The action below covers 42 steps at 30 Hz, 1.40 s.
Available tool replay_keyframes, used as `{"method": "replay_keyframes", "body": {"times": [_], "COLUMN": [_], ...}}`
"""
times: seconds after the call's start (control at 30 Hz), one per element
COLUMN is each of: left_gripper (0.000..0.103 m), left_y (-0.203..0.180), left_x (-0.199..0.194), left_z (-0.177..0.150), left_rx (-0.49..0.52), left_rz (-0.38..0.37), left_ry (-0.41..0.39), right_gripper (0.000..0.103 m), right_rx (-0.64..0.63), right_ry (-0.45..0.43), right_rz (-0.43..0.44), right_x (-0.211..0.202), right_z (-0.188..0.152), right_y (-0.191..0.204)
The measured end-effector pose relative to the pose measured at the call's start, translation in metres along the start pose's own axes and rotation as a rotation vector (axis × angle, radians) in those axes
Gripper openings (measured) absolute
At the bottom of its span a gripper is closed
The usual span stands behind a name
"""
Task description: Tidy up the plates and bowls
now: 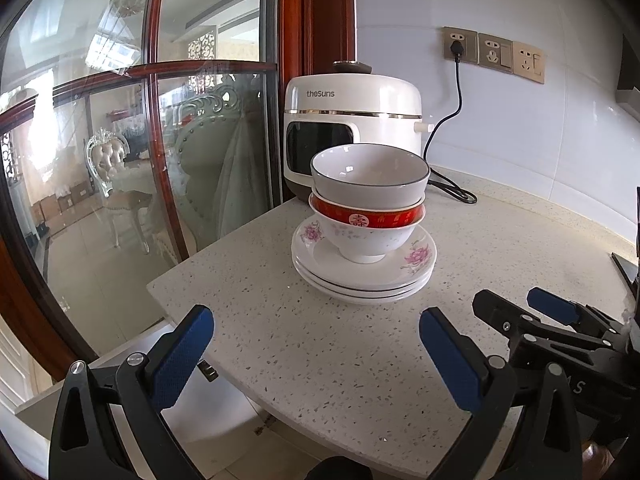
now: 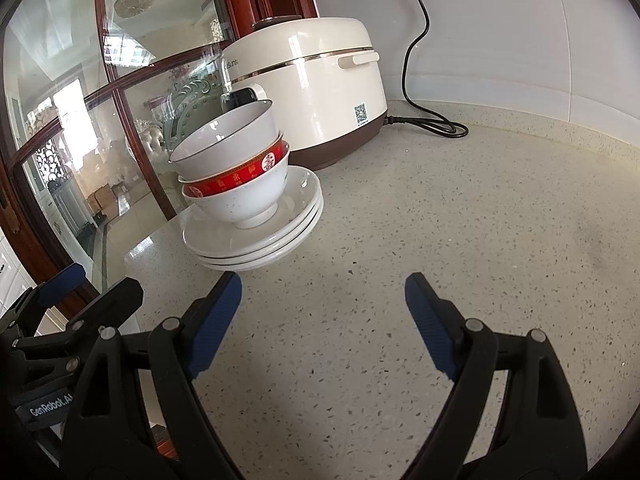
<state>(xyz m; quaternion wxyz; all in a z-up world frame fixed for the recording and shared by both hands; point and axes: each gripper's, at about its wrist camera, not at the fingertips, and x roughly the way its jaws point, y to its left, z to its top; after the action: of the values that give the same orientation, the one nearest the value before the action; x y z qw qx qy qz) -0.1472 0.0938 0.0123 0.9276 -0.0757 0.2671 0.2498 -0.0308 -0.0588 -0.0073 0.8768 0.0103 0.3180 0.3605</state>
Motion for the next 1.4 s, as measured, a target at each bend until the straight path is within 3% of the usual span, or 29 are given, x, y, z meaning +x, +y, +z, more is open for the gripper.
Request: {"method": "replay_keyframes", "body": {"times": [1.4], "left_gripper": [0.103], "left_y": [-0.0007], "left_x": [-0.0027], "left_z": [-0.0008], "left_rx": [-0.007], "left_rz": [0.007], "left_ry": [0.0], "right_gripper": [0.086], "right_rx": [-0.001], "right_ry": [0.001], "right_rz": [0.002], "right_x": [0.0], "right_z": [0.0001], "right_y": [-0.0008]}}
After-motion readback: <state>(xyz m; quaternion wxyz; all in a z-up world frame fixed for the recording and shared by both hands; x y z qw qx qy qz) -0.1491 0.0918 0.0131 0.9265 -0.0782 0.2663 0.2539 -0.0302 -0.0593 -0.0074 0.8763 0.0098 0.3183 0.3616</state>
